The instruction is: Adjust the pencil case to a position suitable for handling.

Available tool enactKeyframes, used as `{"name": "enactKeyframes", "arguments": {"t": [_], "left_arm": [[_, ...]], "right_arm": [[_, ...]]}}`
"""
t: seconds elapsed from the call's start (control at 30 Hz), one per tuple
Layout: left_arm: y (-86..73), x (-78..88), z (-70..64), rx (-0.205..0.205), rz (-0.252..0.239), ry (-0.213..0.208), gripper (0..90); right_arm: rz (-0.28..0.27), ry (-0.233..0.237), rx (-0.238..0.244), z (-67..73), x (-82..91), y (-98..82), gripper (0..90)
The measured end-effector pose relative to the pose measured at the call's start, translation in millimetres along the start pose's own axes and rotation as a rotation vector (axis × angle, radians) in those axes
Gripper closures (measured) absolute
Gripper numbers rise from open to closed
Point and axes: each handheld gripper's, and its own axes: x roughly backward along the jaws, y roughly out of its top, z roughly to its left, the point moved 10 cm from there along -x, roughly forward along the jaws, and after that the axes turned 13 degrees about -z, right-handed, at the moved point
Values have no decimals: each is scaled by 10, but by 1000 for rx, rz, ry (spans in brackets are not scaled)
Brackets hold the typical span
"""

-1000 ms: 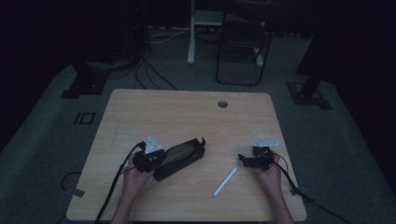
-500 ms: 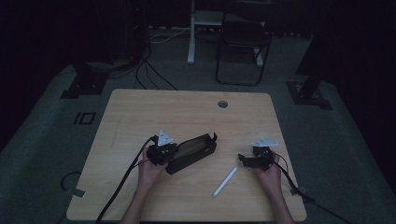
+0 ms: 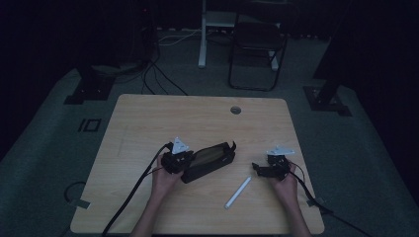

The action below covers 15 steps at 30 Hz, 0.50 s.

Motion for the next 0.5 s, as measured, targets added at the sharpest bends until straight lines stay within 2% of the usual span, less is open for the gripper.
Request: {"name": "enactKeyframes", "arguments": {"t": [0.07,0.13,0.17,0.2,0.3,0.5], "left_arm": [[-4,10,-12,-12,3,-9,745],[-7,12,-14,-15,5,-10,676],[-11,24,-8,-25,9,3,676],[-7,35,-9,-29,9,3,600],[36,83,-12,-38,-6,4,530],[133,200,-41,-42,-38,6,471]], "right_arm": [[0,0,0,0,0,0,187],[0,0,0,0,0,0,186],[0,0,0,0,0,0,187],[0,0,0,0,0,0,187],[0,0,0,0,0,0,187],[0,0,0,0,0,0,187]]}}
